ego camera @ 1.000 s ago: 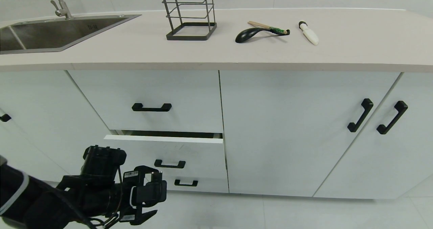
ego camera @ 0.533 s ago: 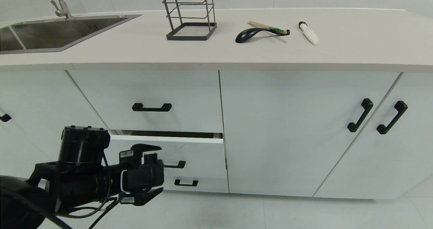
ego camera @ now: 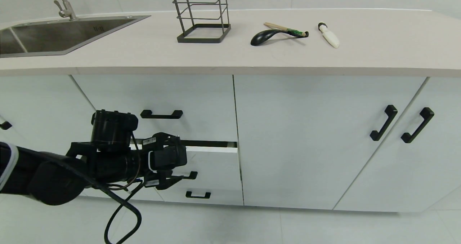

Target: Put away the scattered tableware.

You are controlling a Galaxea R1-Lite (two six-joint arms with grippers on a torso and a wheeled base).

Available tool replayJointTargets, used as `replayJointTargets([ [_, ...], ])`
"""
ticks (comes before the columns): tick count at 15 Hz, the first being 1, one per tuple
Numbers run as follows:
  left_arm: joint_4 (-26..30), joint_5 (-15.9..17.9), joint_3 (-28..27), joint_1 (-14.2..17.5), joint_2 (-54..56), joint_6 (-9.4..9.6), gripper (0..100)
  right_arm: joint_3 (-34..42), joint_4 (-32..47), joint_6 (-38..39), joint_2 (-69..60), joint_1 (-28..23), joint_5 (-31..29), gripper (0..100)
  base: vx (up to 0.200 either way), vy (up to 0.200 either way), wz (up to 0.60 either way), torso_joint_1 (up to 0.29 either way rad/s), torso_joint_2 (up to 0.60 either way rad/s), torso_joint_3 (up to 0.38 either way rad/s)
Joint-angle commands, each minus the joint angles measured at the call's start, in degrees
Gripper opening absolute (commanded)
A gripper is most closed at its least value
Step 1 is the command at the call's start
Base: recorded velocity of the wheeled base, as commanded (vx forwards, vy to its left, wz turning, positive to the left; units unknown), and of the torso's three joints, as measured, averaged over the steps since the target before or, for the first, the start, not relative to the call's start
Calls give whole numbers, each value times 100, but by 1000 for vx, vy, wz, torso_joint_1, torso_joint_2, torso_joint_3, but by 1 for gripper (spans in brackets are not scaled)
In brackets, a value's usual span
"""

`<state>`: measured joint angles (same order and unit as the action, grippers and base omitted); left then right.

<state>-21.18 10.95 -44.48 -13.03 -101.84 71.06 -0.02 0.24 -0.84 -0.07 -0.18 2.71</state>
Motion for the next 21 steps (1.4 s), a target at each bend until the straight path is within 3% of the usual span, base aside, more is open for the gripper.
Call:
replayJointTargets([
  [1, -45, -5, -157, 64, -363, 4, 100, -6, 2, -4, 7, 1, 2, 0, 0, 0, 0, 0, 0, 0],
  [8, -97, -5, -465, 108, -820, -4, 100, -6, 2, -4, 7, 1, 2, 0, 0, 0, 0, 0, 0, 0],
  [21, -159, 4, -350, 108, -961, 4, 100, 2, 2, -4, 7, 1, 2, 0, 0, 0, 0, 0, 0, 0],
])
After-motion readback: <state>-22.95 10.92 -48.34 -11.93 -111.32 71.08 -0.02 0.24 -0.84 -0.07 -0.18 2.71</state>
